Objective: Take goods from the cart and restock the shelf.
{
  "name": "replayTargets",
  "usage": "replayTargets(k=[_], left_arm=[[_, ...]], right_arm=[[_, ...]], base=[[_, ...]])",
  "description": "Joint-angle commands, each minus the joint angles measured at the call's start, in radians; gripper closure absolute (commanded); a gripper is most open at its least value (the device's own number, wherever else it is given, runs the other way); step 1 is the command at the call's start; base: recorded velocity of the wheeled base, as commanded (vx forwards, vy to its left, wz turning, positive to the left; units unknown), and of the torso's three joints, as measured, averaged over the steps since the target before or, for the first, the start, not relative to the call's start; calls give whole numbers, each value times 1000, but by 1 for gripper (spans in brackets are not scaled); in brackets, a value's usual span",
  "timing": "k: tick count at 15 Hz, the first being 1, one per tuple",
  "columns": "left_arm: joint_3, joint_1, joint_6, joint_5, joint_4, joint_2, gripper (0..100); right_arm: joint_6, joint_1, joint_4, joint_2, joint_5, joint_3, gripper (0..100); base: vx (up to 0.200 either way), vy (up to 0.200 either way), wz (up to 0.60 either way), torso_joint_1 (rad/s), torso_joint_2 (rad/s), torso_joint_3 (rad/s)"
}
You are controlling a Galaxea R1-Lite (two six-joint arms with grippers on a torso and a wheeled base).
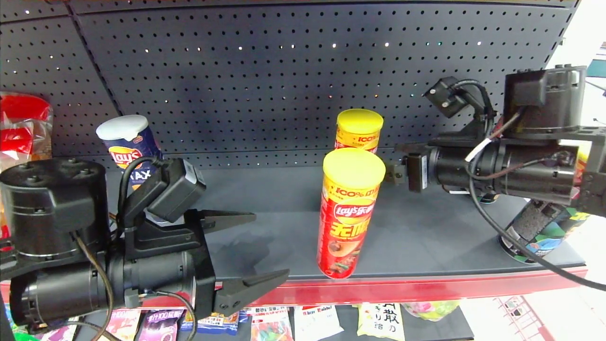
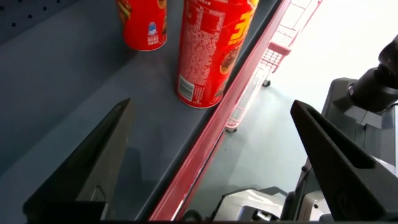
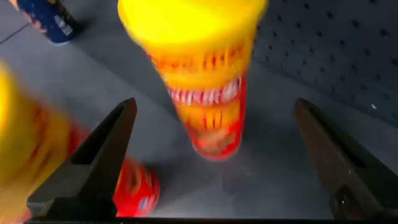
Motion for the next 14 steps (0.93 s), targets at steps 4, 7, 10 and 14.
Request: replayTargets(k=[4, 7, 10, 14], left_arm=[[-16, 1, 0, 38, 4, 44, 0], [-13, 1, 0, 108, 5, 89, 0], [-35, 0, 6, 114, 1, 155, 0], [-52, 1, 6, 151, -2, 234, 0]], right_arm=[[3, -26, -3, -241, -31, 196, 0], [3, -17, -6, -396, -22, 291, 0], [1, -17, -3, -598, 9, 399, 0], [3, -40, 3, -718, -6, 423, 0]], base=[[0, 0, 0, 0, 0, 0], [0, 0, 0, 0, 0, 0], [0, 0, 0, 0, 0, 0], [0, 0, 0, 0, 0, 0]])
